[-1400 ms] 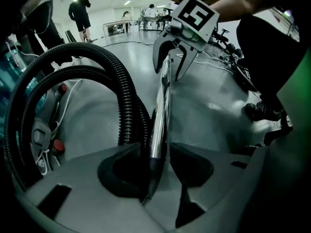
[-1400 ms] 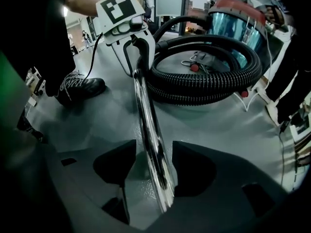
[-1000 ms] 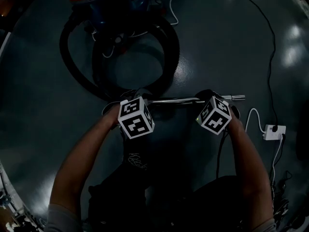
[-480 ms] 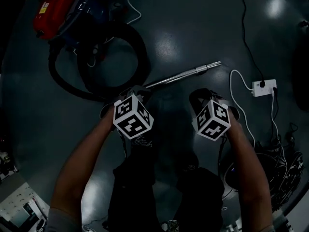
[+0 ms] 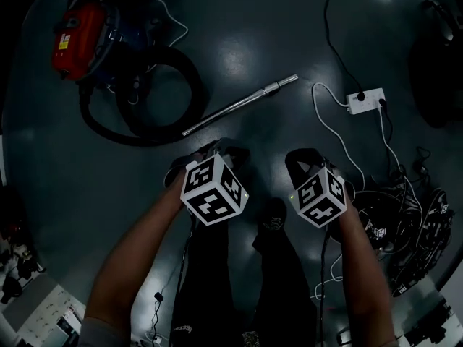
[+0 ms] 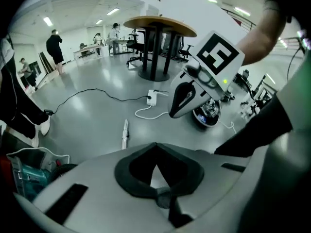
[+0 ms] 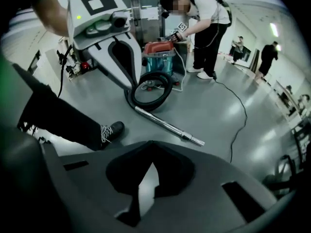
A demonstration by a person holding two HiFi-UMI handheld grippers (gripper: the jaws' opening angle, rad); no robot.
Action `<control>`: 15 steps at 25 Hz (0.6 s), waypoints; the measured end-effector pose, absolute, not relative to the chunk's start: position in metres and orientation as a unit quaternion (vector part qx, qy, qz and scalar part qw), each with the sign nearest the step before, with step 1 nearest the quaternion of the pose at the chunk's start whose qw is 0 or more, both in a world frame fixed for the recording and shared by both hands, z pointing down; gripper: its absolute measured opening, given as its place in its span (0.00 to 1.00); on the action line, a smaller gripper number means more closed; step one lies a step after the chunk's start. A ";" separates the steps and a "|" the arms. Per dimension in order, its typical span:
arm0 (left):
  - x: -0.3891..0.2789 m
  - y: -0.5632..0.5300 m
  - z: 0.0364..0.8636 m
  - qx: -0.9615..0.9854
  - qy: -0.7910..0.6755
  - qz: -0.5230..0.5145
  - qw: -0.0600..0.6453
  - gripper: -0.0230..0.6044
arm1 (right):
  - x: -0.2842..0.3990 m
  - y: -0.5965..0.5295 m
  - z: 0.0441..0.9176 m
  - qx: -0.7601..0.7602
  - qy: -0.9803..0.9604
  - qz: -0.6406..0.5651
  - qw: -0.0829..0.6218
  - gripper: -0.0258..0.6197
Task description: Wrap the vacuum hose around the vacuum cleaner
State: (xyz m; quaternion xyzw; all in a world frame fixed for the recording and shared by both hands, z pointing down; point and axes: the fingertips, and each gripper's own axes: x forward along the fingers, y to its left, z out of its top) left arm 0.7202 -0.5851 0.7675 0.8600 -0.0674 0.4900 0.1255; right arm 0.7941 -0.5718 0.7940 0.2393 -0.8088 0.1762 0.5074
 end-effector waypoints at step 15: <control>0.808 -0.497 0.497 0.898 -0.094 0.399 0.160 0.05 | 0.840 -0.496 0.490 0.399 -0.807 0.206 0.384 0.05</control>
